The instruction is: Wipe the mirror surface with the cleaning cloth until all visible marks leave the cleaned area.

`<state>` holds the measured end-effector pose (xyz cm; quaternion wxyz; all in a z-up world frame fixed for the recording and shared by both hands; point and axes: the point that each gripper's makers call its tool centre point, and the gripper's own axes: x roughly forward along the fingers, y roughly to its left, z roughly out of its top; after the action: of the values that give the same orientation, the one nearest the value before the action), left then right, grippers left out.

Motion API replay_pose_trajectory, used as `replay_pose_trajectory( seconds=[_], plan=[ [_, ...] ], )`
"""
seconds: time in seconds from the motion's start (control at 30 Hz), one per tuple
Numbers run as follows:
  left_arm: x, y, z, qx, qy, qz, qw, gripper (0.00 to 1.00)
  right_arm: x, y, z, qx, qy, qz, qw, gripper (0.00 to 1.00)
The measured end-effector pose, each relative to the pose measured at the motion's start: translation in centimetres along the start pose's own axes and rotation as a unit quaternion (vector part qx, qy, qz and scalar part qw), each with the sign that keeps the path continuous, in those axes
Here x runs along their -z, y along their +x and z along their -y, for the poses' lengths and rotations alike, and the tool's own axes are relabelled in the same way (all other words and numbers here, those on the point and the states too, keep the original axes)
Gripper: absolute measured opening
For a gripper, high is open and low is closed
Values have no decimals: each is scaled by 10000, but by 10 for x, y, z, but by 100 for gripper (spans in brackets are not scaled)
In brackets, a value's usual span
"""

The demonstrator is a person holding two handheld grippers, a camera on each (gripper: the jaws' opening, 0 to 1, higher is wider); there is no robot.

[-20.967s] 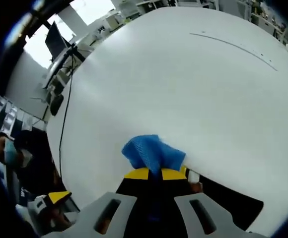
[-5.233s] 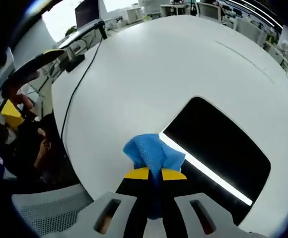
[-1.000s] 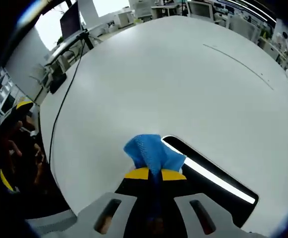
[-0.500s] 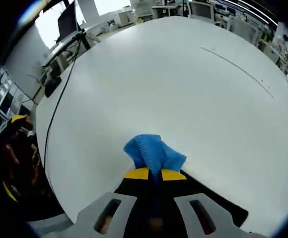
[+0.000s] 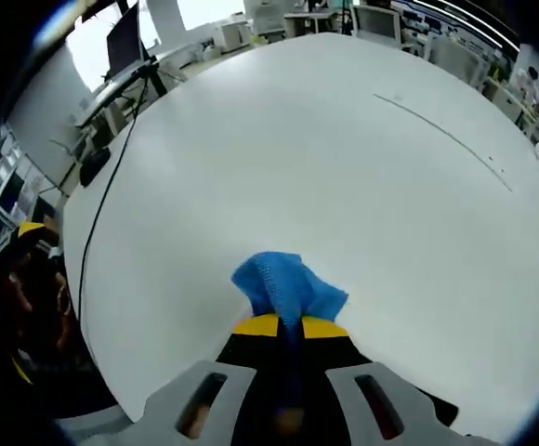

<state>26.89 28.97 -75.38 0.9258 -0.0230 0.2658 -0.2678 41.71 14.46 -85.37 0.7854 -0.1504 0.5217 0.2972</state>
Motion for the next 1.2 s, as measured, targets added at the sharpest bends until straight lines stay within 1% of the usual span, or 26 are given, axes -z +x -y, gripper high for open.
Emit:
replay_pose_trajectory(
  seconds=[0.1,0.23,0.3,0.57,0.7,0.83,1.2],
  plan=[
    [-2,1,1,15,1,24,10000,99,2,-5,-2,-29,3,39,10000,1],
    [-2,2,3,35,70,-5,10000,99,2,-5,-2,-5,-27,61,10000,1],
    [-3,2,4,41,105,-7,9999,99,-1,2,3,-22,-38,88,10000,1],
    [0,4,5,86,187,-97,9997,99,0,0,1,-19,-49,129,9999,0],
    [-5,4,5,57,189,-19,9998,99,0,-1,2,-91,-23,158,9998,0],
    [-11,4,4,20,184,52,9998,99,2,-2,3,-86,-41,148,9998,0],
    [-11,4,7,10,177,56,9998,99,12,-8,15,-26,-13,149,9999,0]
  ],
)
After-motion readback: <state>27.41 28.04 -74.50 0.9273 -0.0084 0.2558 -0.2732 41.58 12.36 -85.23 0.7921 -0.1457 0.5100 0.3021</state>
